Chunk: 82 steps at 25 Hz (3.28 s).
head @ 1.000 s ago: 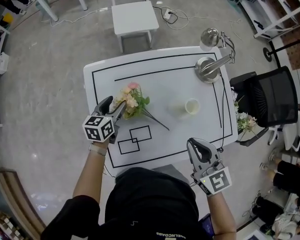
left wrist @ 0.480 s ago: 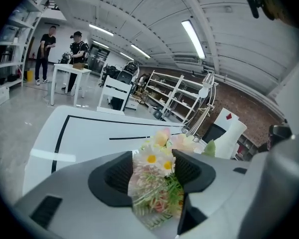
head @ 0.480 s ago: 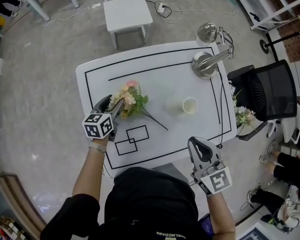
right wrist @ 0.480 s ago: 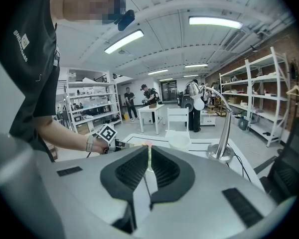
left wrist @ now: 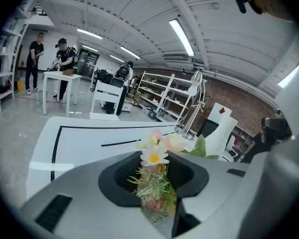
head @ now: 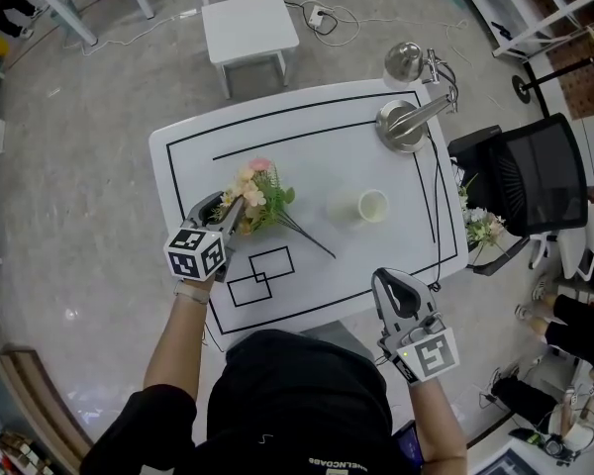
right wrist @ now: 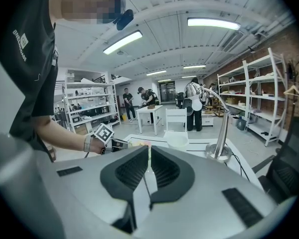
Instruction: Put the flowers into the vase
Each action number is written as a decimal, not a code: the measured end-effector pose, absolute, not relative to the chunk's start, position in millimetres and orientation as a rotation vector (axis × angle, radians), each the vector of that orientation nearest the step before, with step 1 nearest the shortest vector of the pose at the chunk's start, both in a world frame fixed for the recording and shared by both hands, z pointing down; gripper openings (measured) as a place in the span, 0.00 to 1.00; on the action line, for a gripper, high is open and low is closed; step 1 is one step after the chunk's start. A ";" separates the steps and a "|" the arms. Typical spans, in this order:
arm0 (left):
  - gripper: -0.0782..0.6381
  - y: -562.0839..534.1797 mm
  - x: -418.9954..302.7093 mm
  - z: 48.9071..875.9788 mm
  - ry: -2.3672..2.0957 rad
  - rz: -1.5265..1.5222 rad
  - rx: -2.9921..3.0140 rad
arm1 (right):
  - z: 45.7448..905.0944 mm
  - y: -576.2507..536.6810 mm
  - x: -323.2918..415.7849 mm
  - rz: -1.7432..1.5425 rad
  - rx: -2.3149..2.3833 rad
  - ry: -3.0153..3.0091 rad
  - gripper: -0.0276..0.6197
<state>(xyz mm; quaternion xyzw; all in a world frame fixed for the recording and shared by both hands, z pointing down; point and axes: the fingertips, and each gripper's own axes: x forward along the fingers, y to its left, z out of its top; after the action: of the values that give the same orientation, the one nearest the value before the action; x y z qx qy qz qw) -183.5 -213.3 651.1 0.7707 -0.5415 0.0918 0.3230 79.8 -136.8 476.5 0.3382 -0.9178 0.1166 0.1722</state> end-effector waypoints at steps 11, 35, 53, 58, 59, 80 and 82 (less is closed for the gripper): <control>0.25 -201.3 -188.8 603.7 -1.526 0.292 2.095 | 469.0 -127.9 84.7 0.305 0.952 -2.649 0.06; 0.22 -240.4 -127.4 384.1 -1.686 0.264 2.574 | 448.2 -105.8 120.9 0.304 1.075 -2.726 0.06; 0.22 -264.5 -72.6 272.0 -1.821 0.116 2.804 | 441.6 -96.8 142.0 0.323 1.162 -2.740 0.06; 0.22 -277.8 -58.0 261.7 -1.835 0.128 2.857 | 440.2 -98.6 145.0 0.336 1.167 -2.737 0.06; 0.22 -280.1 -55.6 262.2 -1.834 0.135 2.862 | 440.6 -99.4 146.7 0.337 1.173 -2.736 0.06; 0.22 -270.1 -2.9 329.4 -1.748 0.306 2.959 | 454.9 -107.9 161.5 0.369 1.192 -2.726 0.06; 0.22 -263.5 3.9 338.6 -1.735 0.341 2.970 | 458.4 -104.3 164.0 0.375 1.183 -2.727 0.06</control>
<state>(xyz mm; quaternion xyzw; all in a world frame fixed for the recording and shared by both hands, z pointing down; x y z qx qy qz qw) 3.9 -263.5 338.6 0.8485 -0.4958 0.0974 -0.1569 164.0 -104.3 458.4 0.3938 -0.9078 0.1248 0.0724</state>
